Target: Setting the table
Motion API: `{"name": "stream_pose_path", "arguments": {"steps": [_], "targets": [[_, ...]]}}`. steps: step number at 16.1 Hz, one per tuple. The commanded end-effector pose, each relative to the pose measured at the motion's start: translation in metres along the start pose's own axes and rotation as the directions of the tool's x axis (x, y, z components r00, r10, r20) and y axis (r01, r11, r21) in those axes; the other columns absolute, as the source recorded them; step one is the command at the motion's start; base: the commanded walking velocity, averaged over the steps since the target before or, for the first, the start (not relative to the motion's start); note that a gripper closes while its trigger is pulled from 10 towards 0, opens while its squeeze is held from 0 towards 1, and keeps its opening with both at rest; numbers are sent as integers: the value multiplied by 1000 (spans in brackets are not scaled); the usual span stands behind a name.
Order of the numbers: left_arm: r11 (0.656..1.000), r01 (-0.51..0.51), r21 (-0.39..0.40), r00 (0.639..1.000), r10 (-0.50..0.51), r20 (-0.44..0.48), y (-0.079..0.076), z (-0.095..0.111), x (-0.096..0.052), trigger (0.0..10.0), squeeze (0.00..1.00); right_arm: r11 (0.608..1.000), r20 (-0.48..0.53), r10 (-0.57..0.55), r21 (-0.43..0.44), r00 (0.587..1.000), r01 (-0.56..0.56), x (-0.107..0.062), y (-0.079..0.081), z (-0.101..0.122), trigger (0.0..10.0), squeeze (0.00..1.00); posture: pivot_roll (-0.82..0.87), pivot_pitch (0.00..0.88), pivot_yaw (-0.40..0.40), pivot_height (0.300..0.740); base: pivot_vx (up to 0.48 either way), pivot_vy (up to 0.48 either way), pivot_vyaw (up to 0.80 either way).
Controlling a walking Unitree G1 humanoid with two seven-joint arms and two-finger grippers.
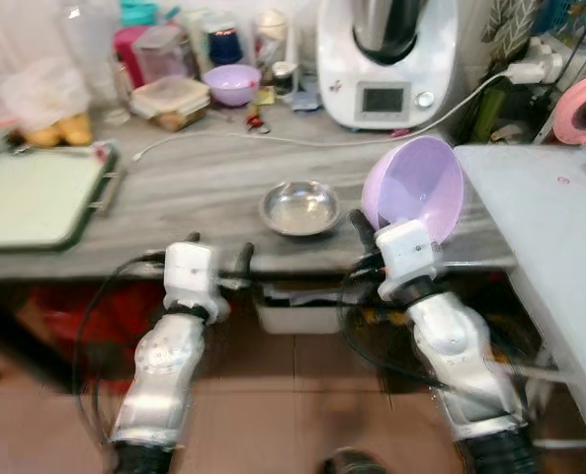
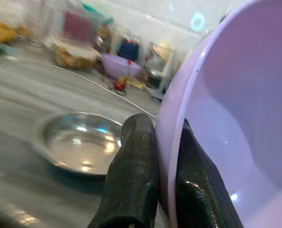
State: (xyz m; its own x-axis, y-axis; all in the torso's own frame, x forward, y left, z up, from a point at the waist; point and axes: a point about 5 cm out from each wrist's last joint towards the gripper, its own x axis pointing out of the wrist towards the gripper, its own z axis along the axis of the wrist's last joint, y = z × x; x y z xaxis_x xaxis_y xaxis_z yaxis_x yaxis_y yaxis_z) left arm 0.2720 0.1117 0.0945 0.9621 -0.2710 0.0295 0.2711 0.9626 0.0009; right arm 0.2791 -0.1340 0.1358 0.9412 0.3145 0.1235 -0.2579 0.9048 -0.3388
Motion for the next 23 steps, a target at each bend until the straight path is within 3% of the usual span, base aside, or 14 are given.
{"name": "stream_pose_path", "arguments": {"steps": [1, 6, 11, 16, 17, 23], "targets": [[1000, -25, 17, 1000, 25, 14, 10, 4, 0, 10000, 0, 1000, 64, 29, -4, 998, -29, 9, 8, 15, 10000, 0, -30, 8, 29, 740, 480, 0, 0], [996, -84, -23, 996, 85, 17, 17, 5, -4, 10000, 0, 995, 64, 94, -23, 994, -93, 9, 21, 15, 10000, 0, -19, 15, 33, 740, 316, 0, 0], [994, -111, -17, 994, 111, 4, 23, 4, -8, 10000, 0, 996, 57, 90, -2, 994, -90, 12, 19, 15, 10000, 0, -11, 25, 33, 740, 0, 0, 441], [993, -120, -5, 993, 120, -14, 27, 3, -18, 10000, 0, 967, -54, 242, -70, 969, -245, 35, 12, 1, 10000, 0, 11, 48, 38, 740, 0, 0, 0], [993, -121, -4, 992, 121, -19, 28, 2, -21, 10000, 0, 959, -103, 260, -90, 960, -270, 48, 4, -4, 10000, 0, 21, 55, 38, 740, 0, 0, 0], [992, -128, 19, 991, 129, -26, 33, 5, -31, 10000, 0, 923, -143, 322, -174, 936, -344, 76, -5, -3, 10000, 0, 86, 66, 38, 740, 0, 0, 0]]}}
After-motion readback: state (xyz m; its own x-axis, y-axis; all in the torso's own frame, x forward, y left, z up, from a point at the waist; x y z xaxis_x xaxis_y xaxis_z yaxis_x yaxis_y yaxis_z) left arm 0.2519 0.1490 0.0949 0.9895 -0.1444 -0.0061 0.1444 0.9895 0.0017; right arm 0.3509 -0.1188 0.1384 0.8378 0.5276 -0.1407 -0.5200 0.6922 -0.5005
